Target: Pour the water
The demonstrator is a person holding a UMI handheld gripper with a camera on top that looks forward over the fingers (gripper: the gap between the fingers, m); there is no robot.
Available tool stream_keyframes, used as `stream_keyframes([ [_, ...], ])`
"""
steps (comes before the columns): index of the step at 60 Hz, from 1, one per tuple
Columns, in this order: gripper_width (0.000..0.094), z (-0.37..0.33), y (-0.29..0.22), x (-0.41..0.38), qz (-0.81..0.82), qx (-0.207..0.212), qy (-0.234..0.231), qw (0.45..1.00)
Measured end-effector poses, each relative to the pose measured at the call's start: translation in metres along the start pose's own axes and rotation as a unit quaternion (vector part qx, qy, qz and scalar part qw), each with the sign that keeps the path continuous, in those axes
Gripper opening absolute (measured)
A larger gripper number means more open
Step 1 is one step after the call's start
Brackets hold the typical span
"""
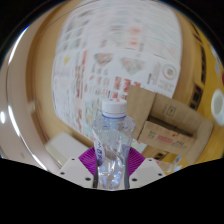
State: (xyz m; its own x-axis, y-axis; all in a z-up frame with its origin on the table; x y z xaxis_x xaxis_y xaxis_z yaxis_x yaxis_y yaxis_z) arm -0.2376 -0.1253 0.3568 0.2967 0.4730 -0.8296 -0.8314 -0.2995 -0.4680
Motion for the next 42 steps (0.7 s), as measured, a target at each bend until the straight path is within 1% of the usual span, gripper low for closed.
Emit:
stream_keyframes([
  [6,0.0345,0.023,-0.03,0.034,0.145,0.038,-0.025,0.988],
  [10,0.0344,0.03,-0.044,0.067,0.223,0.062,-0.03,0.972],
  [19,0.0342,0.027,-0.058,0.138,0.364,0.116,-0.026,0.924],
  [22,0.0344,0.017,-0.06,0.158,0.396,0.132,-0.019,0.908],
  [27,0.0343,0.009,-0.067,0.188,0.439,0.156,-0.019,0.885],
  [32,0.0342,0.0,-0.067,0.204,0.453,0.164,-0.015,0.876],
  [42,0.0343,-0.005,-0.069,0.211,0.465,0.153,-0.012,0.872],
])
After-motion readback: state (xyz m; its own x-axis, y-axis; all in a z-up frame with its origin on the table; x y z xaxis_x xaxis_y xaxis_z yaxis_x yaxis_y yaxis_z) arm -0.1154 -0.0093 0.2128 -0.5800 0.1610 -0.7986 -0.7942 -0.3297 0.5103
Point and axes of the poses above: the point between the fingertips, and its own axes, seen from behind it with the camera up: x to the right, y down, z forward, the way the camera looks, the point moved 6 cm from there along -z, backward, against the way the camera looks, and after that the axes turned 7 degrees about -z, right-handed, at the moved point
